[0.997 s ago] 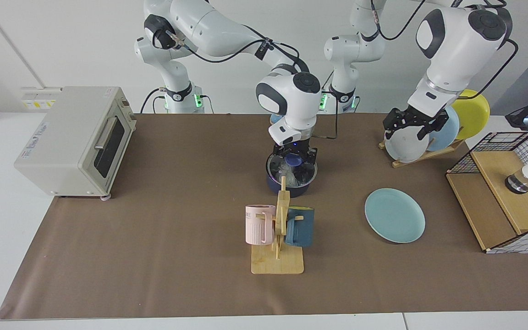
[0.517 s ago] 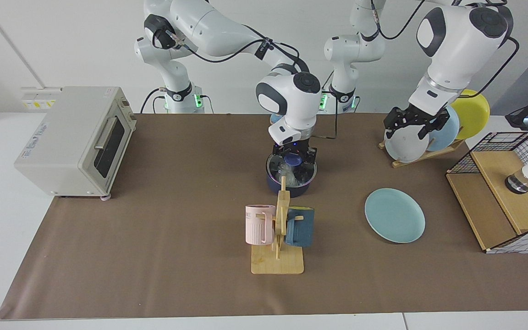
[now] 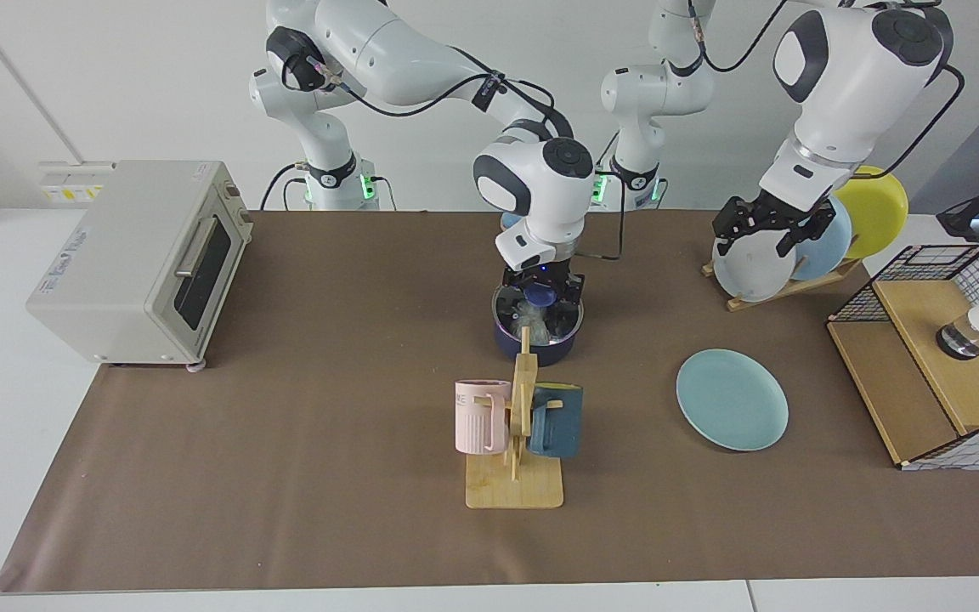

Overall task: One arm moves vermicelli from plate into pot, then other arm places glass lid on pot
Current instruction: 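Lower the glass lid onto the pot with the right gripper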

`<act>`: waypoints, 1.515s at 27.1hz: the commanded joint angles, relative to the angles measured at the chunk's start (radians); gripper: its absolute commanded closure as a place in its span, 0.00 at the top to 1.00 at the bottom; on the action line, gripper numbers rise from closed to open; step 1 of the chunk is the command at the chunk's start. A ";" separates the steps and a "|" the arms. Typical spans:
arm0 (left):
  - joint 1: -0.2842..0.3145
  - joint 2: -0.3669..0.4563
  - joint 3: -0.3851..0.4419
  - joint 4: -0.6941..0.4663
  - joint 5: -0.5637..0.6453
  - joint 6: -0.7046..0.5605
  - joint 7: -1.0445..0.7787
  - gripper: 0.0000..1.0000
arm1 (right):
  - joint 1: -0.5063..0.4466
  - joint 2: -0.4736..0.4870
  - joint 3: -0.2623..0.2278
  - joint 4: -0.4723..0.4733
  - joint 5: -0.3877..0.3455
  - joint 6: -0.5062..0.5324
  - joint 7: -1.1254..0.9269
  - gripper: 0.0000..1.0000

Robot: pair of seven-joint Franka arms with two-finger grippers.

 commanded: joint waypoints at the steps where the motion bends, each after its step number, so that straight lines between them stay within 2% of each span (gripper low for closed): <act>1: -0.004 -0.008 0.001 0.002 0.014 0.001 -0.001 1.00 | -0.022 -0.003 0.018 -0.029 0.028 -0.003 0.032 0.00; 4: -0.002 -0.008 0.001 0.002 0.015 0.001 -0.001 1.00 | -0.022 -0.003 0.018 -0.029 0.028 -0.002 0.032 0.00; 5: -0.004 -0.008 0.001 0.002 0.014 0.001 -0.001 1.00 | -0.022 -0.001 0.018 -0.029 0.028 -0.003 0.032 0.14; 8: -0.004 -0.008 0.001 0.002 0.015 0.001 -0.001 1.00 | -0.023 -0.001 0.018 -0.027 0.027 -0.003 0.029 1.00; 13: -0.004 -0.009 0.001 0.004 0.015 0.001 -0.001 1.00 | -0.038 -0.004 0.018 -0.012 0.023 -0.039 0.015 1.00; 20: -0.004 -0.016 0.001 0.002 0.014 0.001 -0.001 1.00 | -0.066 -0.015 0.056 0.026 0.019 -0.063 0.008 1.00; 23: -0.002 -0.016 0.001 0.002 0.014 0.001 -0.001 1.00 | -0.068 -0.016 0.088 0.060 0.014 -0.095 -0.011 1.00; 26: -0.002 -0.016 0.001 0.002 0.014 0.001 -0.001 1.00 | -0.069 -0.018 0.093 0.101 0.014 -0.138 -0.015 1.00; 33: -0.002 -0.016 0.001 0.002 0.014 0.001 -0.001 1.00 | -0.114 -0.136 0.090 0.097 0.031 -0.160 -0.158 1.00; 38: -0.002 -0.016 0.001 0.002 0.014 0.001 -0.001 1.00 | -0.157 -0.205 0.066 0.089 0.066 -0.239 -0.319 1.00; 41: -0.002 -0.016 0.001 0.002 0.014 0.001 -0.001 1.00 | -0.158 -0.246 -0.026 0.088 0.126 -0.276 -0.408 1.00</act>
